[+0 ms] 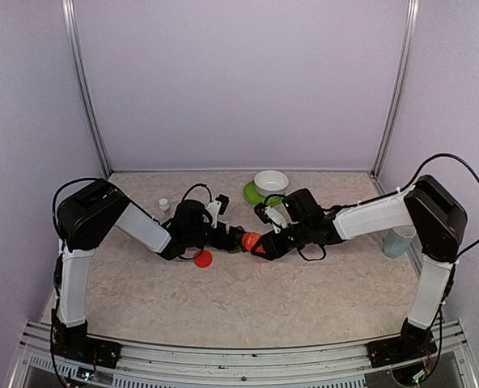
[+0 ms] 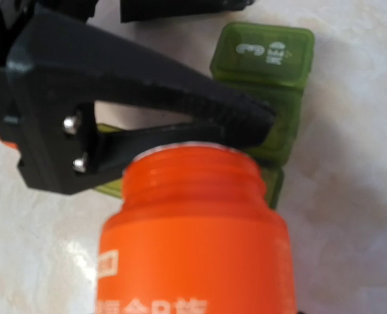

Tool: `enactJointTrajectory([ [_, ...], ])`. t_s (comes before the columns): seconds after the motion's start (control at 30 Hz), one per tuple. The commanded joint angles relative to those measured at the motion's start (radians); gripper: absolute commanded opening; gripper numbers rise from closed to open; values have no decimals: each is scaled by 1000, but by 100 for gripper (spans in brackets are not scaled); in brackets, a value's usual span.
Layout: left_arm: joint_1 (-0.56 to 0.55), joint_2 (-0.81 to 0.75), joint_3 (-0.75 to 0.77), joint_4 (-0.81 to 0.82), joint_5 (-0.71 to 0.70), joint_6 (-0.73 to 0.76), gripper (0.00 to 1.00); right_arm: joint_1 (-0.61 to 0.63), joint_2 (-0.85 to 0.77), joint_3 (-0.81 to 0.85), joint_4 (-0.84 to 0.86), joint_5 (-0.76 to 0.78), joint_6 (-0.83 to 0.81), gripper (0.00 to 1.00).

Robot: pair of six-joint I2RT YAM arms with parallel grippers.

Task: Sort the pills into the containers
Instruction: Pour the pill into the compartment of the pill container.

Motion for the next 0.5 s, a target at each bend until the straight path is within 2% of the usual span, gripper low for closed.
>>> enactJointTrajectory([
  [0.0, 8, 25, 10, 4, 15, 11, 95, -11, -28, 45, -39, 14, 3, 19],
  [0.47, 8, 29, 12, 6, 17, 9, 94, -11, 10, 106, -122, 20, -1, 19],
])
